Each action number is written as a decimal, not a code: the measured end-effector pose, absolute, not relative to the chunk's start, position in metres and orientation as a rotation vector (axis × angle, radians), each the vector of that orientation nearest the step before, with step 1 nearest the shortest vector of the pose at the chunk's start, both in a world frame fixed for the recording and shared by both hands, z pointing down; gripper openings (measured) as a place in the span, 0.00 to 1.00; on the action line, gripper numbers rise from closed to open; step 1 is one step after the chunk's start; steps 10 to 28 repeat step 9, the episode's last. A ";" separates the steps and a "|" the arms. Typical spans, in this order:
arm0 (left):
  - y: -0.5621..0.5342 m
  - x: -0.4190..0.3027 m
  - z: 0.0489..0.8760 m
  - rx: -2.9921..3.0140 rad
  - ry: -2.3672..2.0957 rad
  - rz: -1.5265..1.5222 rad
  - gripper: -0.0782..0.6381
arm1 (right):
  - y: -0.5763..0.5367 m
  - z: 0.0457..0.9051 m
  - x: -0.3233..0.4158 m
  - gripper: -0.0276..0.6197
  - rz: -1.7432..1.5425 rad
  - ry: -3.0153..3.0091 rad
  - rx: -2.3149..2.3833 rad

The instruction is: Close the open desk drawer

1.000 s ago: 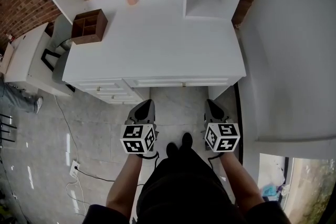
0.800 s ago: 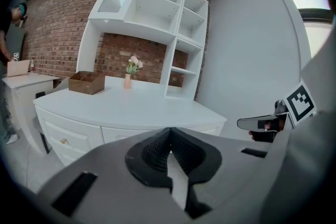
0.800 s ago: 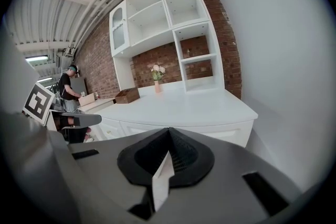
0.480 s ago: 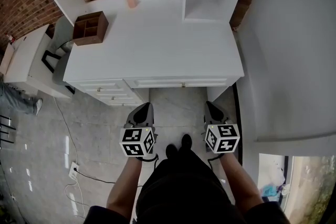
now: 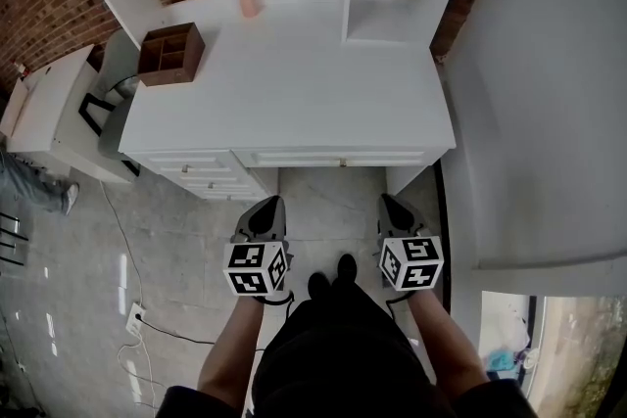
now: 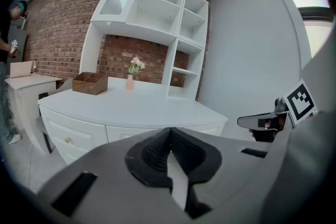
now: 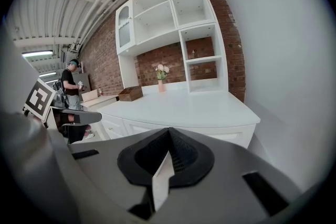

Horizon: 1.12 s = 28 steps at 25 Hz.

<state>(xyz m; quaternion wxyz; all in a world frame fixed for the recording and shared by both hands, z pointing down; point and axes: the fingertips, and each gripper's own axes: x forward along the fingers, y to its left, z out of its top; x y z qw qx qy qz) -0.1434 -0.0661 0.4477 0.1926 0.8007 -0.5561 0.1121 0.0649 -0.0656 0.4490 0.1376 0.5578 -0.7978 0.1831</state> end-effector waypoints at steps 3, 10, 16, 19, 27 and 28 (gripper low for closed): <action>-0.068 -0.144 0.449 2.243 -1.560 0.317 0.12 | -0.068 0.449 0.062 0.05 0.533 -2.314 1.605; -0.077 -0.142 0.452 2.239 -1.560 0.316 0.12 | -0.077 0.452 0.060 0.05 0.532 -2.323 1.583; -0.077 -0.142 0.452 2.239 -1.560 0.316 0.12 | -0.077 0.452 0.060 0.05 0.532 -2.323 1.583; -0.077 -0.142 0.452 2.239 -1.560 0.316 0.12 | -0.077 0.452 0.060 0.05 0.532 -2.323 1.583; -0.077 -0.142 0.452 2.239 -1.560 0.316 0.12 | -0.077 0.452 0.060 0.05 0.532 -2.323 1.583; -0.077 -0.142 0.452 2.239 -1.560 0.316 0.12 | -0.077 0.452 0.060 0.05 0.532 -2.323 1.583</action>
